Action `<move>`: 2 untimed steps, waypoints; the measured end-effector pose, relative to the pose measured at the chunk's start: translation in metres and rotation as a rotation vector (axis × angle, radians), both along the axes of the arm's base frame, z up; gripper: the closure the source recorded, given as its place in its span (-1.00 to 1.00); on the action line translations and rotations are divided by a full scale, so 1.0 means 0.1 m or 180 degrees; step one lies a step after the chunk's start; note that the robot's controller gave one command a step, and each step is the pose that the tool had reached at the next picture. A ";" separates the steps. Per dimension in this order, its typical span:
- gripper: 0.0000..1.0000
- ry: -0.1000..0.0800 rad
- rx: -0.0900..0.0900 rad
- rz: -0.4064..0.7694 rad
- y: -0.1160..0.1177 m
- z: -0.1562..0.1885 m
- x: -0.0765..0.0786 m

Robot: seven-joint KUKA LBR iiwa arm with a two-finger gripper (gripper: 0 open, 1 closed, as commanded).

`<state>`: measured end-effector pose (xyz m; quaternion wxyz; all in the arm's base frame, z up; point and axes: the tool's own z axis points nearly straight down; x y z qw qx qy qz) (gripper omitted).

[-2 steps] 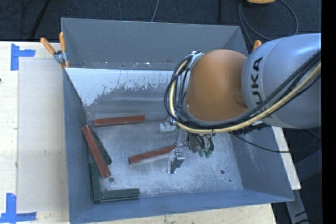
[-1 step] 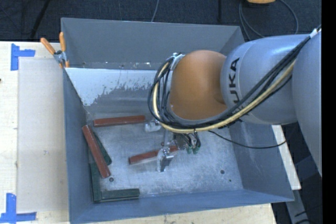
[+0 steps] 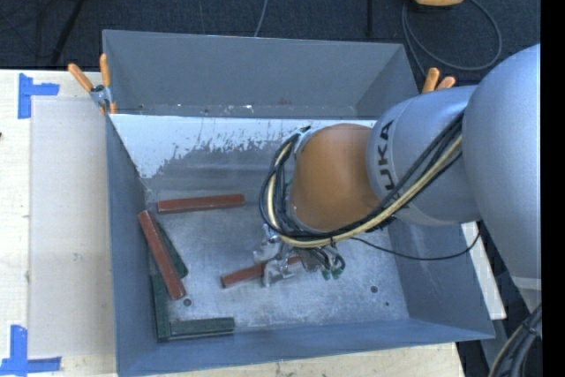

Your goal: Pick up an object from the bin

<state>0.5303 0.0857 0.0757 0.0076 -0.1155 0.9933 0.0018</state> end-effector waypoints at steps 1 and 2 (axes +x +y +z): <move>1.00 0.0000 0.0000 -0.0001 0.00 0.00 0.00; 1.00 0.0044 -0.0016 0.0071 -0.20 1.33 -0.01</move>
Offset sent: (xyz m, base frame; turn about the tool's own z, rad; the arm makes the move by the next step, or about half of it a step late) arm -0.0015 -0.0199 0.1334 -0.0239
